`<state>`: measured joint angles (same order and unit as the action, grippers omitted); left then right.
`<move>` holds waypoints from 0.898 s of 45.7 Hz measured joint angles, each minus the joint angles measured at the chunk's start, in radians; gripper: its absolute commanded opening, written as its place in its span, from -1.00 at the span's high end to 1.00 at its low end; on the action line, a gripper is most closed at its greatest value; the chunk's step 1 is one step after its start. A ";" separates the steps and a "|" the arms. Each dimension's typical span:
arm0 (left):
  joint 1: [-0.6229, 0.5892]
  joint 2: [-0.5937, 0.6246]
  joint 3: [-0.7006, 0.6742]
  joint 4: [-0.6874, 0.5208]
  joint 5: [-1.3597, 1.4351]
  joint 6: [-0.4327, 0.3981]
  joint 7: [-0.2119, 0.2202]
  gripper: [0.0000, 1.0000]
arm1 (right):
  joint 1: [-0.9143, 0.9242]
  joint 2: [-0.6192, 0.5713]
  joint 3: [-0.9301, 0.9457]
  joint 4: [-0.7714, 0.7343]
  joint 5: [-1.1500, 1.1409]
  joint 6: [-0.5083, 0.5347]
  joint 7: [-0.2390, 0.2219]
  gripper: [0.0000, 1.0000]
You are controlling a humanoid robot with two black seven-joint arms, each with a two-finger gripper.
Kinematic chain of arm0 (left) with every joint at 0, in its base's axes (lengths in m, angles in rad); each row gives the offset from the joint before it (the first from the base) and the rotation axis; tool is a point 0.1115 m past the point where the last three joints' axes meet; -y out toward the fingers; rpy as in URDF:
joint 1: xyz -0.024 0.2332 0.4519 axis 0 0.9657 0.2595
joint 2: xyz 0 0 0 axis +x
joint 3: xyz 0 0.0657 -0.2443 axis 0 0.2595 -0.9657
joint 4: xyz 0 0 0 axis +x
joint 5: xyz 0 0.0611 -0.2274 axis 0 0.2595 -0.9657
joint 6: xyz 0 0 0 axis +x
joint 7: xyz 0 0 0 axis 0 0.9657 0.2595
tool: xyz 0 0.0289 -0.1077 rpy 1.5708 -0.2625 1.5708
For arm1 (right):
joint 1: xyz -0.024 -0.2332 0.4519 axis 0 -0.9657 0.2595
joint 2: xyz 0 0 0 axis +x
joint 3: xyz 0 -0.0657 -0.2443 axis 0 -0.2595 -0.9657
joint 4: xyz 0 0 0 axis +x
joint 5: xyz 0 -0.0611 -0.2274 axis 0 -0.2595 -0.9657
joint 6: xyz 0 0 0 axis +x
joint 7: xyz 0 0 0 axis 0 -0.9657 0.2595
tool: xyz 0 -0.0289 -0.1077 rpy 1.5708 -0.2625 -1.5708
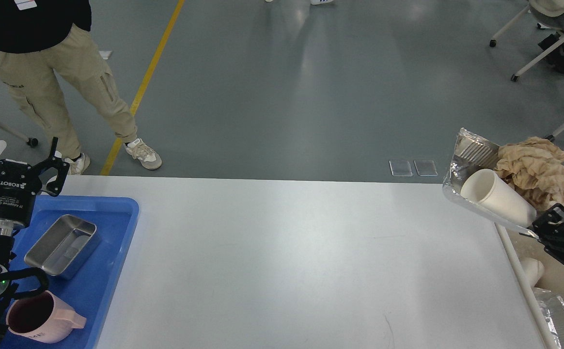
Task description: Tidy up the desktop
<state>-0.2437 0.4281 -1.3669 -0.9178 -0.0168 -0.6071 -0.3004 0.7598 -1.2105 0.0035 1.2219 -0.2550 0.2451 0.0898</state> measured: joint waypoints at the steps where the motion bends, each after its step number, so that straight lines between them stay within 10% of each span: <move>1: 0.002 0.000 0.000 0.000 0.000 -0.001 0.000 -0.95 | -0.009 0.000 0.000 -0.006 0.012 -0.003 0.000 1.00; 41: 0.071 -0.004 -0.001 -0.010 0.000 -0.061 -0.002 -0.95 | -0.239 0.042 -0.006 -0.282 0.442 -0.057 -0.013 1.00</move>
<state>-0.1727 0.4246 -1.3682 -0.9281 -0.0169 -0.6681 -0.3022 0.5209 -1.1686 -0.0030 0.9399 0.1869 0.1879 0.0769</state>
